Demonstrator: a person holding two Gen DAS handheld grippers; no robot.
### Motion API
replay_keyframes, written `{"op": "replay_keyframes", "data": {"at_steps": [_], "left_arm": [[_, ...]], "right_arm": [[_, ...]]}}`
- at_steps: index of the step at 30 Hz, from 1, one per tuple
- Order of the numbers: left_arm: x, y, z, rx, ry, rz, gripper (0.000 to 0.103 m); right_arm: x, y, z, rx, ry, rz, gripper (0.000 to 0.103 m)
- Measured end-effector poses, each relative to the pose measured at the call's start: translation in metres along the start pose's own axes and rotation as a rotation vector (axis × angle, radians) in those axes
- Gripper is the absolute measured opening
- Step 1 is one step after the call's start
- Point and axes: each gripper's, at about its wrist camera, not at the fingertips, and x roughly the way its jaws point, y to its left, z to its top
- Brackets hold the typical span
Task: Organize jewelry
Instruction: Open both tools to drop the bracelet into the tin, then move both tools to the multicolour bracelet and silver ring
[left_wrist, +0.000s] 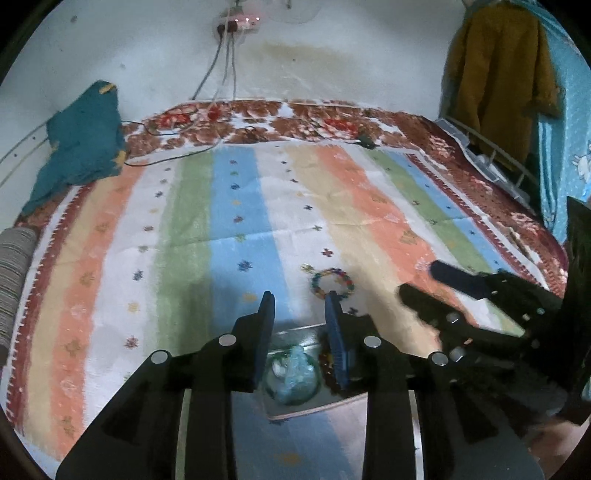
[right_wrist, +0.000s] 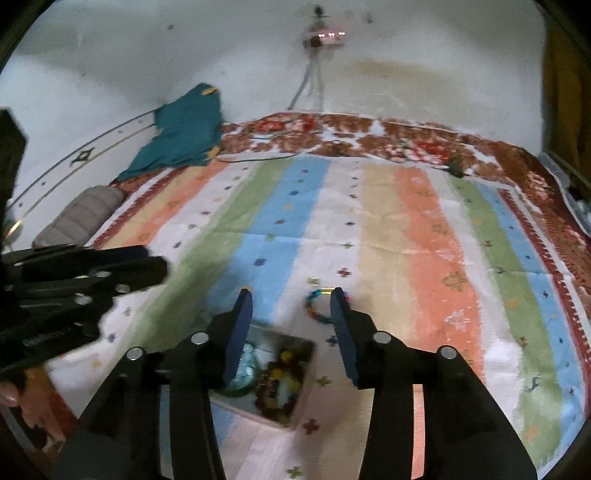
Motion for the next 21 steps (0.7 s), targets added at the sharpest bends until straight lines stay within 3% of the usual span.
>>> {"op": "replay_keyframes", "data": {"at_steps": [10, 21], "left_arm": [[0.025, 0.01, 0.009, 0.003, 0.034, 0.064, 0.047], [0.047, 0.009, 0.016, 0.05, 0.033, 0.079, 0.055]], "right_arm": [[0.028, -0.034, -0.001, 0.072, 0.086, -0.046, 0.049], [0.052, -0.049, 0.004, 0.08, 0.143, -0.06, 0.054]]}}
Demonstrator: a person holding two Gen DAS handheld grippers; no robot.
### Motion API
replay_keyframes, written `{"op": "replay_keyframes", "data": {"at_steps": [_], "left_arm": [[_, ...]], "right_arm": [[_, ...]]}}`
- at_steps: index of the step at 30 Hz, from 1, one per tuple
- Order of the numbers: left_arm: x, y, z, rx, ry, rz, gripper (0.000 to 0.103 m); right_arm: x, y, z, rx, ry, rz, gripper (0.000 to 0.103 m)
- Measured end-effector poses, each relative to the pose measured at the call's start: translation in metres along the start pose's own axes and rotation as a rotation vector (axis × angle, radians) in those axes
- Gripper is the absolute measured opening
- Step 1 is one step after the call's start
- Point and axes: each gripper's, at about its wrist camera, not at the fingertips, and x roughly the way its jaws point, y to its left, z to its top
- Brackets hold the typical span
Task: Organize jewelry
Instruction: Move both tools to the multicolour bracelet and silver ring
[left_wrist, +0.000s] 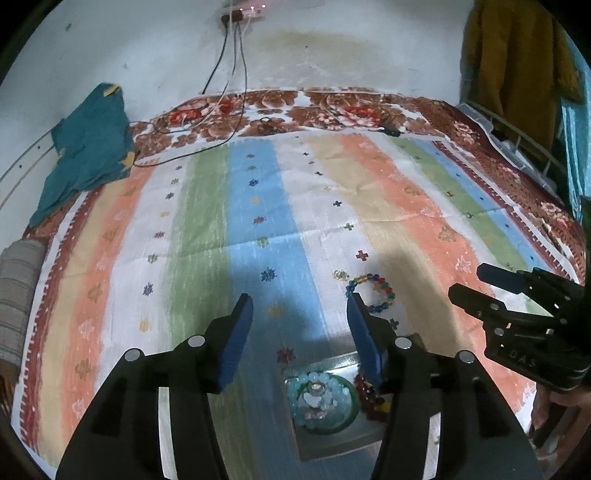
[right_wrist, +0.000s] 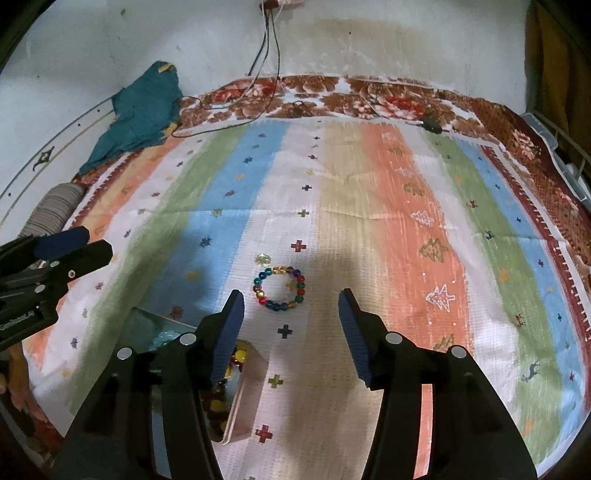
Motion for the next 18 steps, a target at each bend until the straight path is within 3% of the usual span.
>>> {"op": "replay_keyframes", "data": {"at_steps": [18], "left_arm": [[0.043, -0.005, 0.011, 0.051, 0.042, 0.012, 0.06]], "right_arm": [[0.034, -0.011, 0.011, 0.004, 0.043, -0.032, 0.065]]}}
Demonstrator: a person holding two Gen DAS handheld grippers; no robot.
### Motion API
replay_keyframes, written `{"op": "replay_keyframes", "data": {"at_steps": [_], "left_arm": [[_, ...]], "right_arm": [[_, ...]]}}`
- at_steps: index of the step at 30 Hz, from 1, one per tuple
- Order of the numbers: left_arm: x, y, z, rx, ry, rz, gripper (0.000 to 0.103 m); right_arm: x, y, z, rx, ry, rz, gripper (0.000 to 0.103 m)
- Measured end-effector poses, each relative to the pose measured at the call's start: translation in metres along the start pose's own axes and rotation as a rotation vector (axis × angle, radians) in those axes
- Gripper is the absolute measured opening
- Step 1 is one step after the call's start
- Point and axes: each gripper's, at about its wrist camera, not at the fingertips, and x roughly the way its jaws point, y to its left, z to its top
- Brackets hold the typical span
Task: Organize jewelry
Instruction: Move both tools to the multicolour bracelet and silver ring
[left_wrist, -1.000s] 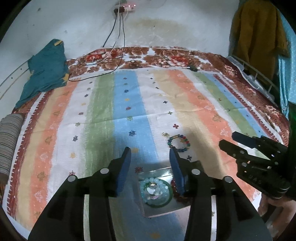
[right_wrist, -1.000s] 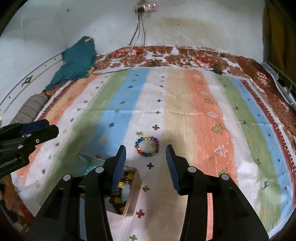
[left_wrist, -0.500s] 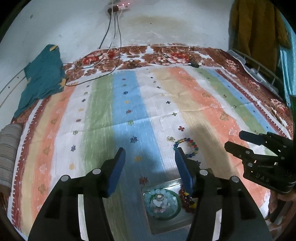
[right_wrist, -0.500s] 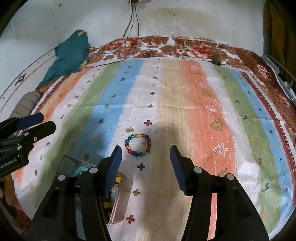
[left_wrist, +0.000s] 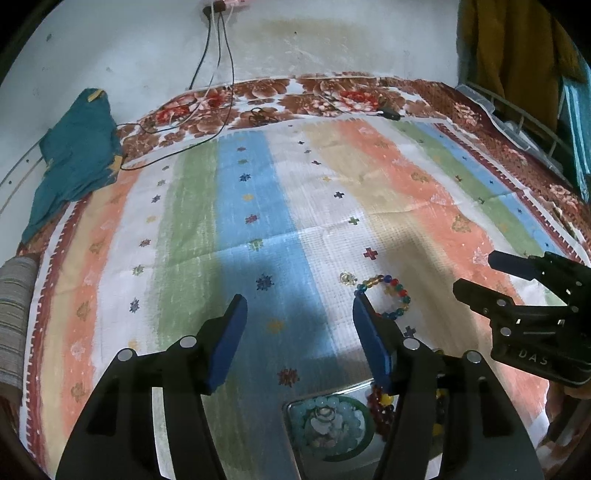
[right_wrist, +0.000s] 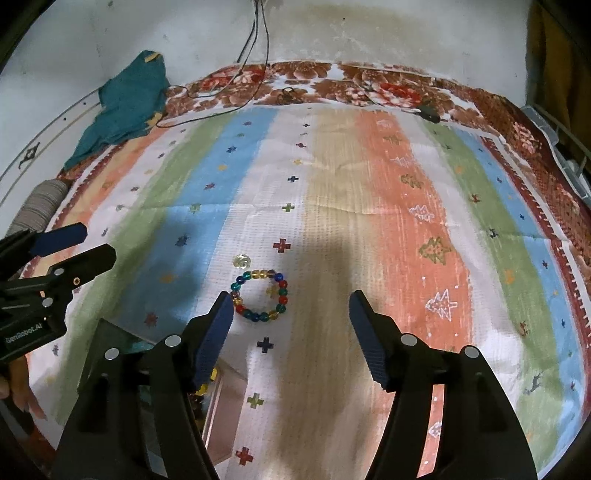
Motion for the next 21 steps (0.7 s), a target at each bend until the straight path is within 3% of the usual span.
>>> {"op": "replay_keyframes", "data": {"at_steps": [21], "left_arm": [[0.048, -0.009, 0.02, 0.079, 0.043, -0.006, 0.061]], "right_arm": [[0.048, -0.005, 0.006, 0.003, 0.107, -0.002, 0.065]]}}
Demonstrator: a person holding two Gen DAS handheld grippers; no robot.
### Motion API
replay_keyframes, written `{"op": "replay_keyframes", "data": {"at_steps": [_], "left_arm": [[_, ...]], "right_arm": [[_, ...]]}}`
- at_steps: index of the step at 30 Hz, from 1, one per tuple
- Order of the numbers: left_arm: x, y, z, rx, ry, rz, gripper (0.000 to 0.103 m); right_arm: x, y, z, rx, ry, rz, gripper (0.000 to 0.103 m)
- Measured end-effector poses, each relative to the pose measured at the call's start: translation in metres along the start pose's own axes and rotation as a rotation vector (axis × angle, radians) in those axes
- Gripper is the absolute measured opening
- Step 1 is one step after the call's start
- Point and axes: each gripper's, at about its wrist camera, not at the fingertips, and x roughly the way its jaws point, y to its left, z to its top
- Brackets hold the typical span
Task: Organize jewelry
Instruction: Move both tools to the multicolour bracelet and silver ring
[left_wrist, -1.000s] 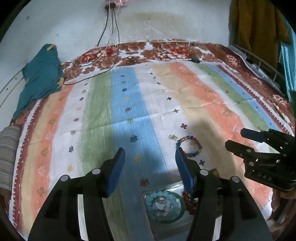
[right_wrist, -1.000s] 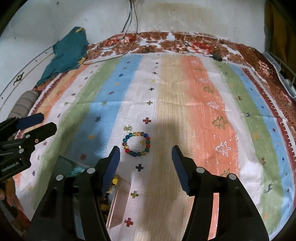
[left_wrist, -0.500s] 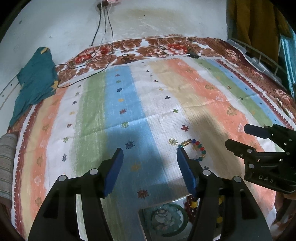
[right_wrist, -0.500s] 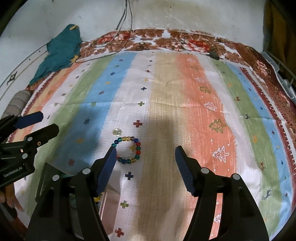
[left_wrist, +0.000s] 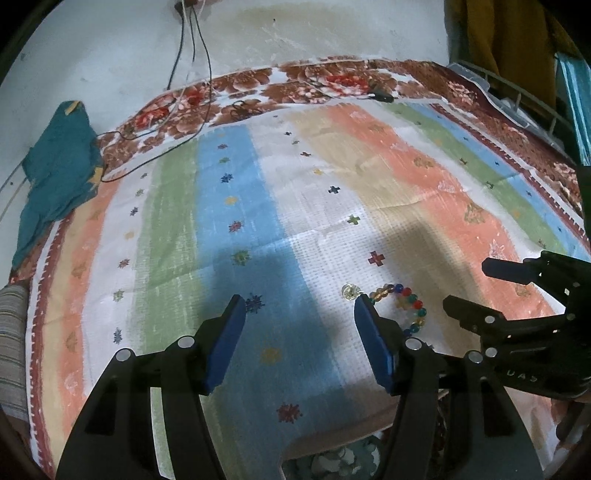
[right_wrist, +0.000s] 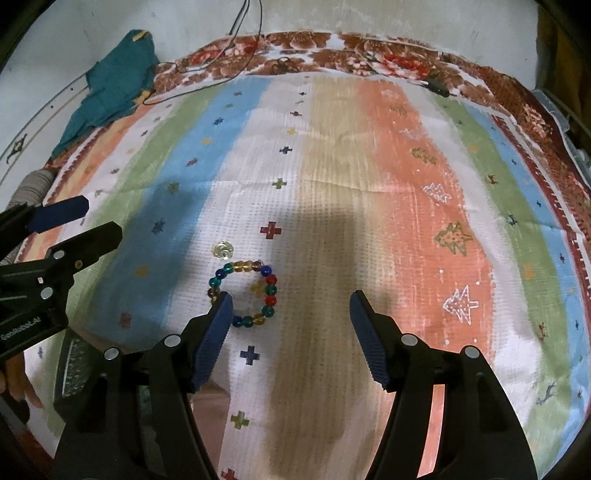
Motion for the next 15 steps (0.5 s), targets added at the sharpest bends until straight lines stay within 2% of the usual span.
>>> {"op": "replay_keyframes", "data": {"at_steps": [15], "left_arm": [[0.025, -0.002, 0.005, 0.022, 0.049, -0.025, 0.062]], "right_arm": [[0.025, 0.004, 0.003, -0.035, 0.042, -0.016, 0.065]]}}
